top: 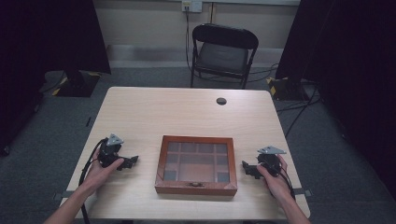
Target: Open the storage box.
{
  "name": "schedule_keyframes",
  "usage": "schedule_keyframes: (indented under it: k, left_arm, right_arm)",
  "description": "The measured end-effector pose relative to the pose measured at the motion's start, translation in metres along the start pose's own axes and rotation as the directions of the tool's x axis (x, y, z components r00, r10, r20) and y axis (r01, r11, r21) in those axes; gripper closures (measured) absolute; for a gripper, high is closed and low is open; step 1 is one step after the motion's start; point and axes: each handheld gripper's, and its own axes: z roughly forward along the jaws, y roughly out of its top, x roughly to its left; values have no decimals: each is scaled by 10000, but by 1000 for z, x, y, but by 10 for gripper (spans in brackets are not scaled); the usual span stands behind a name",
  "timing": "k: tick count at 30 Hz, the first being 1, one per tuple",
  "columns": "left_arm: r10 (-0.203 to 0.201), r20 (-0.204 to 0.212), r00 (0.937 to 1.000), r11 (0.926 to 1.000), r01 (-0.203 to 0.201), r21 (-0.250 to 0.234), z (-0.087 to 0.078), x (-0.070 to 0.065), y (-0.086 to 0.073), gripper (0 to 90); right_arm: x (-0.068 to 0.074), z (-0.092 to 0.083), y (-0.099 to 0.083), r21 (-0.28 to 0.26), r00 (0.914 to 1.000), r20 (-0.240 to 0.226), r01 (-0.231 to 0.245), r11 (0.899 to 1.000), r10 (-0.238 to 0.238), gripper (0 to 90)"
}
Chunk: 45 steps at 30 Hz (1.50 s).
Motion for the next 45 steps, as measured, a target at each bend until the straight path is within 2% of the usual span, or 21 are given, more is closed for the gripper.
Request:
schedule_keyframes:
  k: [4,6,8,9,10,14,16,17,20,22,25,29,30,31,34,35,36,38,42,44,45]
  left_arm:
    - [110,126,9999,9999,-111,83,-3,-1,2,63]
    - [143,155,9998,9998,-146,137,-5,-3,5,177]
    - [162,296,9994,9994,-171,302,-5,-5,7,183]
    - [233,507,9984,9984,-258,499,-7,-6,10,192]
    - [233,507,9984,9984,-258,499,-7,-6,10,200]
    - [168,909,9957,9997,-184,173,-14,-13,18,217]
    - [140,934,9955,9999,-148,79,-15,-15,20,220]
    - [-9,1201,9928,10000,9,-3,-18,-18,24,221]
    - [-158,1476,9889,9993,205,-300,-22,-23,29,221]
    - [-29,1625,9867,9990,102,-444,-24,-28,32,223]
    - [179,1634,9864,9980,-76,-635,-27,-32,35,224]
    - [485,2145,9755,9956,-301,-882,-32,-44,41,222]
    - [485,2145,9755,9956,-301,-882,-32,-44,41,222]
    - [582,2271,9721,9944,-362,-997,-33,-49,44,222]
    - [650,2378,9691,9940,-420,-1008,-33,-53,46,222]
    - [714,2519,9651,9933,-459,-1059,-33,-57,48,222]
    - [714,2519,9651,9933,-459,-1059,-33,-57,48,222]
    - [728,2742,9589,9914,-397,-1245,-35,-62,50,225]
    - [904,2883,9533,9880,-494,-1463,-39,-69,56,242]
    - [1072,3172,9423,9851,-575,-1620,-40,-79,60,244]
    - [1229,3198,9395,9839,-733,-1631,-41,-82,61,244]
  right_arm:
    - [0,0,0,-2,10000,-1,3,10000,-3,85]
    - [0,0,0,-4,10000,-2,7,10000,-7,85]
    - [0,0,0,-5,10000,-1,8,10000,-8,85]
    - [0,0,0,-4,10000,-2,8,10000,-8,85]
    - [0,0,0,-3,10000,-3,9,10000,-9,85]
    - [0,0,0,-7,10000,-11,21,10000,-21,85]
    - [0,0,0,-6,10000,-17,28,10000,-28,85]
    - [-1,0,0,-6,10000,-59,76,10000,-76,85]
    - [-1,0,0,-13,9999,-88,96,10000,-96,86]
    - [-1,0,0,-3,9999,-92,81,10000,-81,85]
    - [-1,0,0,-1,9999,-92,80,10000,-80,85]
    - [-1,0,0,-2,9999,-91,80,10000,-80,86]
    - [-1,0,0,-1,9999,-91,81,10000,-81,85]
    - [-1,0,0,-1,9999,-90,82,10000,-82,85]
    - [-1,0,0,-10,9999,-88,94,10000,-94,85]
    - [-1,0,0,-10,9999,-89,92,10000,-92,85]
    - [-1,0,0,0,9999,-92,81,10000,-81,85]
    - [-1,0,0,-2,9999,-97,89,10000,-89,85]
    - [-1,0,0,-2,9999,-95,91,10000,-91,85]
    - [-1,1,0,-11,9999,-96,104,9999,-104,85]
    - [-1,1,0,-4,9999,-102,100,9999,-100,83]
